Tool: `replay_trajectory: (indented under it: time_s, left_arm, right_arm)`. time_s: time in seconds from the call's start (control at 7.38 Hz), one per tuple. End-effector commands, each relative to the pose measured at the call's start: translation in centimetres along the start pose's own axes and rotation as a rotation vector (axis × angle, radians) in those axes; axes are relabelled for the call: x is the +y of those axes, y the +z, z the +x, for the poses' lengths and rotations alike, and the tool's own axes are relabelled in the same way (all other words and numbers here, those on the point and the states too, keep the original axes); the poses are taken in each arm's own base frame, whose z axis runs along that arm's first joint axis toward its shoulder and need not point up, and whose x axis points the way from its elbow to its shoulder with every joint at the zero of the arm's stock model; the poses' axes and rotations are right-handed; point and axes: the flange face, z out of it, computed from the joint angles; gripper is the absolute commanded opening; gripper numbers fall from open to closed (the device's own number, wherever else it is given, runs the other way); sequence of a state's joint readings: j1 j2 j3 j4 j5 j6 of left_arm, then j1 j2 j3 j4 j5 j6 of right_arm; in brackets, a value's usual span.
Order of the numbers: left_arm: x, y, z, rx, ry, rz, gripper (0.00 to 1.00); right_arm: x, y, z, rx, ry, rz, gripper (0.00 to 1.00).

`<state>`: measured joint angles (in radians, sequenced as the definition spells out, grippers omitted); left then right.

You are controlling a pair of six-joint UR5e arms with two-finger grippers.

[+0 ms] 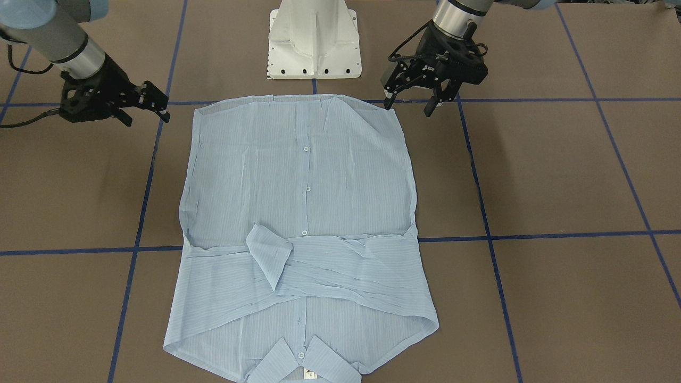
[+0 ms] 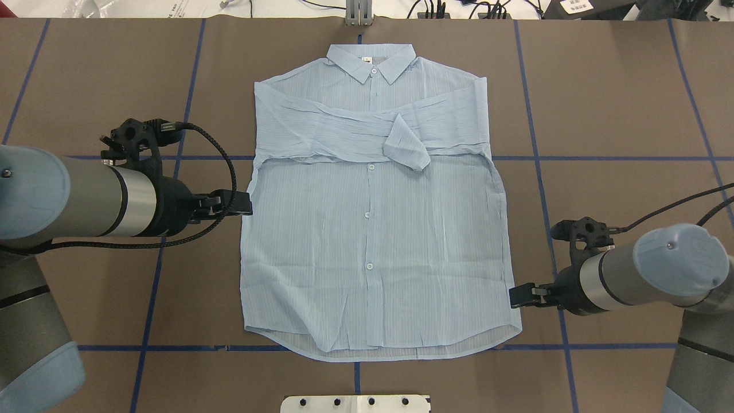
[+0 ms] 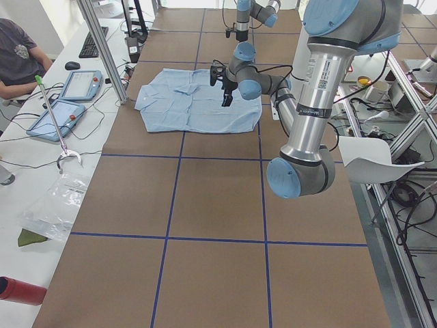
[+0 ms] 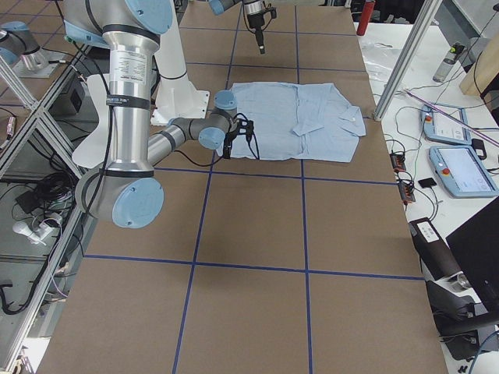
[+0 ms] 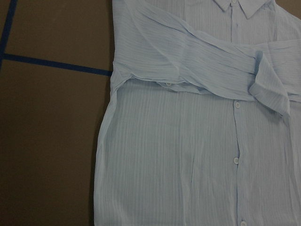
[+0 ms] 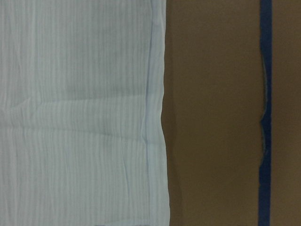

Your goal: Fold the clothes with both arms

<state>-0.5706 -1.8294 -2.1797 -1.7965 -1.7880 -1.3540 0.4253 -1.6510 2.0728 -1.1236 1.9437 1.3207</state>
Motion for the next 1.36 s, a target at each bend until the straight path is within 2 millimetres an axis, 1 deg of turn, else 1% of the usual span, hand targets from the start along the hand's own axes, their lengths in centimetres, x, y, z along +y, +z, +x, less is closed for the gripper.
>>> replay_trajectory:
  time_s: [0.0,0.27,0.68,0.95,1.22]
  left_arm:
    - [0.1,0.2,0.0,-0.002,0.002,-0.002,0.99]
    - [0.1,0.1,0.3,0.004,0.002,-0.002,0.99]
    - [0.2,0.7,0.3,-0.002,0.003,-0.008,0.99]
    - [0.3,0.7,0.3,-0.002,0.004,-0.008,0.99]
    - [0.3,0.7,0.3,-0.002,0.004,-0.008,0.99]
  right_arm:
    - [1.3,1.7,-0.3,0.018,-0.018,-0.028,0.94]
    - [1.1,1.4,-0.3,0.014,-0.016,-0.023,0.94]
    - [1.1,1.4,-0.1,0.018,-0.013,-0.023,0.94]
    - [1.3,2.3,0.6,0.038,-0.012,-0.034,0.94]
    - [1.9,3.6,0.3,0.049,-0.021,-0.053,0.94]
